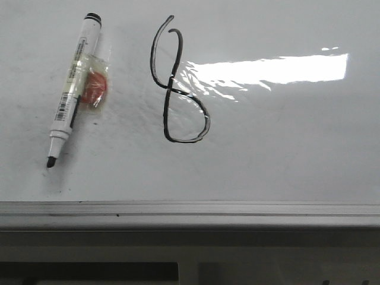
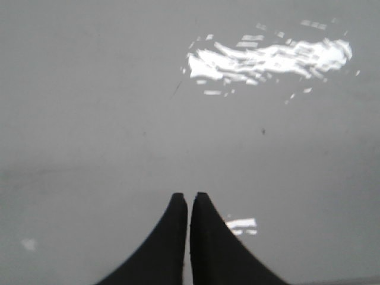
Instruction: Write number 8 on whiteboard
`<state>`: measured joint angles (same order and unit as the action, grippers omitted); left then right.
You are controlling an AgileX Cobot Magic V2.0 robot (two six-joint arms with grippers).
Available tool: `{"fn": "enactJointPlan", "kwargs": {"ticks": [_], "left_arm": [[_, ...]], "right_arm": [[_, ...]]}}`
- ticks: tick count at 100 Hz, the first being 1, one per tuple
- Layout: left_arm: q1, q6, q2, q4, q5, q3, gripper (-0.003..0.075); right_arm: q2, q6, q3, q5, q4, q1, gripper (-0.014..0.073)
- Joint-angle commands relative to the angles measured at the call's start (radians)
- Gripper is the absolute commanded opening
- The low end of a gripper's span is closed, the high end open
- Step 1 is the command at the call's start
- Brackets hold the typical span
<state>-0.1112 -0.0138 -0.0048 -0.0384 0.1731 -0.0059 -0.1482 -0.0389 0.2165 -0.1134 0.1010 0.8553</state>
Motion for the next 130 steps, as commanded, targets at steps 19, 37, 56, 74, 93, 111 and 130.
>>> {"fn": "enactJointPlan", "kwargs": {"ticks": [19,37,56,74,93,111,130], "left_arm": [[0.015,0.014,-0.028,0.059,0.116,0.039,-0.0020],[0.015,0.014,-0.028,0.059,0.109,0.039,-0.0020],[0.015,0.014,-0.028,0.059,0.109,0.039,-0.0020],[0.015,0.014,-0.028,0.059,0.109,0.039,-0.0020],[0.015,0.014,-0.028,0.059,0.109,0.039,-0.0020],[0.015,0.014,-0.028,0.059,0.109,0.039,-0.0020],[0.015,0.014,-0.028,0.059,0.109,0.039,-0.0020]], "right_arm": [[-0.009,-0.004,0.023,0.081,0.006,-0.003,-0.0064],[-0.009,-0.004,0.023,0.081,0.006,-0.003,-0.0064],[-0.009,-0.004,0.023,0.081,0.006,-0.003,-0.0064],[-0.009,-0.004,0.023,0.081,0.006,-0.003,-0.0064],[-0.009,-0.004,0.023,0.081,0.006,-0.003,-0.0064],[-0.009,-0.004,0.021,0.127,0.008,-0.028,-0.0064],[-0.013,-0.004,-0.076,0.291,0.008,-0.240,-0.0064]]}}
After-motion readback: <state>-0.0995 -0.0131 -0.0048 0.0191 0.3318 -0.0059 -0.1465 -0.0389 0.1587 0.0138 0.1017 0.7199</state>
